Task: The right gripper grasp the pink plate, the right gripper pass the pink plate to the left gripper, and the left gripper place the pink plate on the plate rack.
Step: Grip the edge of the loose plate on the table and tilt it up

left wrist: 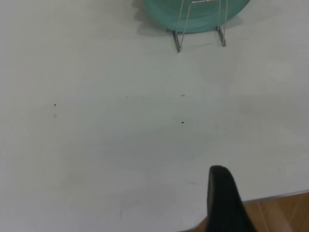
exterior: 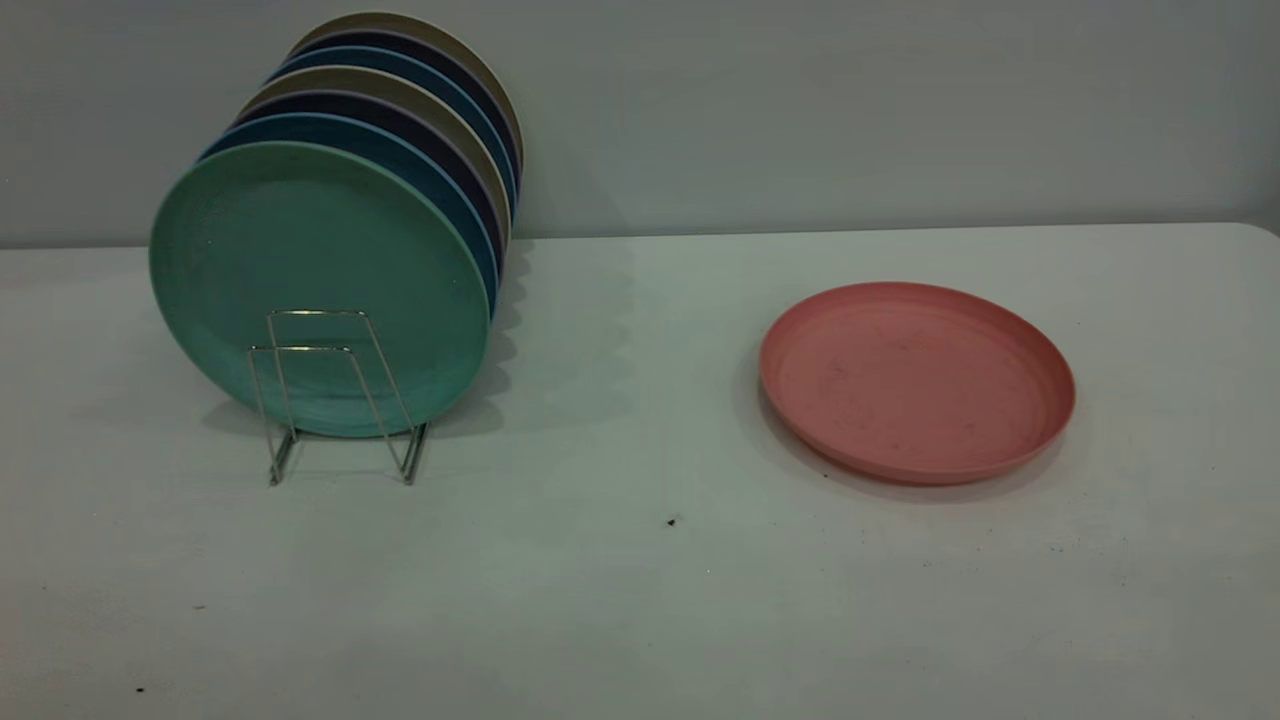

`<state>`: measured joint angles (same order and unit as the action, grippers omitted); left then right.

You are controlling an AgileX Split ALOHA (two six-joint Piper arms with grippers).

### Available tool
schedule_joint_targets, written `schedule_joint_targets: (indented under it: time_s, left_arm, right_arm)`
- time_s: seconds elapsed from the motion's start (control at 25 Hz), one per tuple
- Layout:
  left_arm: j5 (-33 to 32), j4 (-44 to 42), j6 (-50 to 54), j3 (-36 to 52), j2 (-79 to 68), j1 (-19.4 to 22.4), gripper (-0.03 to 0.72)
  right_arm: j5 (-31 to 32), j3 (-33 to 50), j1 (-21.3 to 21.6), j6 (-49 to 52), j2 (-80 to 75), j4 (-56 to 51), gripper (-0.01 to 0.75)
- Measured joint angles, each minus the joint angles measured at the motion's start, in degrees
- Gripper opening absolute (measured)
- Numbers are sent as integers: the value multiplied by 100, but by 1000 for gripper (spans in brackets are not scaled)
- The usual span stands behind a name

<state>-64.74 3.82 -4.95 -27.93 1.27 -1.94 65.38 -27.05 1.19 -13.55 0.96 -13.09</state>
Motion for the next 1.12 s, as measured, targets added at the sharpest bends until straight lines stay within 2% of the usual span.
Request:
schedule_joint_targets:
  time_s: [1.12]
  left_arm:
    - [0,0,0,0,0,0,449]
  right_arm:
    - [0,0,0,0,0,0,322]
